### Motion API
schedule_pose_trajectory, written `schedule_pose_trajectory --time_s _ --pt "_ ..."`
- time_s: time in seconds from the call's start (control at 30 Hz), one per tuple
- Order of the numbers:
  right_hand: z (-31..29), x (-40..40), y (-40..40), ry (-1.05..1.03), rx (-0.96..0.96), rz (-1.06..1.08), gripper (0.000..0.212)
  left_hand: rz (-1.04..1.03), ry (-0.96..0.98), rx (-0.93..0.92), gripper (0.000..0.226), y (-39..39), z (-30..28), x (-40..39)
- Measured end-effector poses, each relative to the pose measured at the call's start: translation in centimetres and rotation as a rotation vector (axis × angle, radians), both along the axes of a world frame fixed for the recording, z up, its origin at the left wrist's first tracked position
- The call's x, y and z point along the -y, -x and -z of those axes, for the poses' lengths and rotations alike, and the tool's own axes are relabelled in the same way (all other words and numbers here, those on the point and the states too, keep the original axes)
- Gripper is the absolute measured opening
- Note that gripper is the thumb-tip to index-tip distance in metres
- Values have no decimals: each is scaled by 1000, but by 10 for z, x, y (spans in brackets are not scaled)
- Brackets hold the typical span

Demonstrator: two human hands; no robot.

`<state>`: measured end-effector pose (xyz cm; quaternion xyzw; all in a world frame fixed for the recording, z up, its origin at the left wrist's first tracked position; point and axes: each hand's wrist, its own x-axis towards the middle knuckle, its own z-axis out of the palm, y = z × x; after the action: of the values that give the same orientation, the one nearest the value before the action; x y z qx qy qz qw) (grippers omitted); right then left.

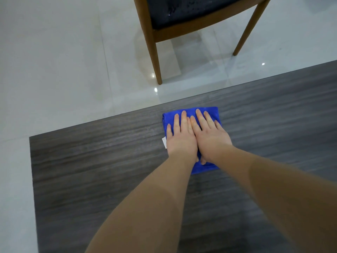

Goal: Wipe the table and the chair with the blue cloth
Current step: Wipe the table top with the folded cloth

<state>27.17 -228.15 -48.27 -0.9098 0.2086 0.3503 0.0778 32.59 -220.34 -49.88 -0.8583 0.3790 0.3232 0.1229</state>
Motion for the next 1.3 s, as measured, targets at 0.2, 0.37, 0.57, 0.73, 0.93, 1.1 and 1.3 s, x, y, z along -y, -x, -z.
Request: schedule_pose_trajectory --time_s 0.2,0.37,0.57,0.73,0.93,1.1,1.3 --pt "-1 -3 -6 19 -31 2 142 -22 40 -31 130 -4 2 -2" --pt "-2 -6 -9 25 -34 1 136 -16 69 -51 132 -7 1 -6" --pt "-5 -7 -12 17 -44 6 134 -27 88 -41 132 -7 5 -7" --pt "-6 -4 -11 -17 -48 13 134 -24 62 -15 133 -5 4 -6" --pt "-8 7 -5 -107 -16 -7 124 -48 29 23 119 0 -1 0" --pt "-7 42 11 -131 13 -77 119 -140 42 13 115 23 -3 28" --pt "-2 123 56 -51 -8 -92 140 -150 86 -9 131 67 5 112"
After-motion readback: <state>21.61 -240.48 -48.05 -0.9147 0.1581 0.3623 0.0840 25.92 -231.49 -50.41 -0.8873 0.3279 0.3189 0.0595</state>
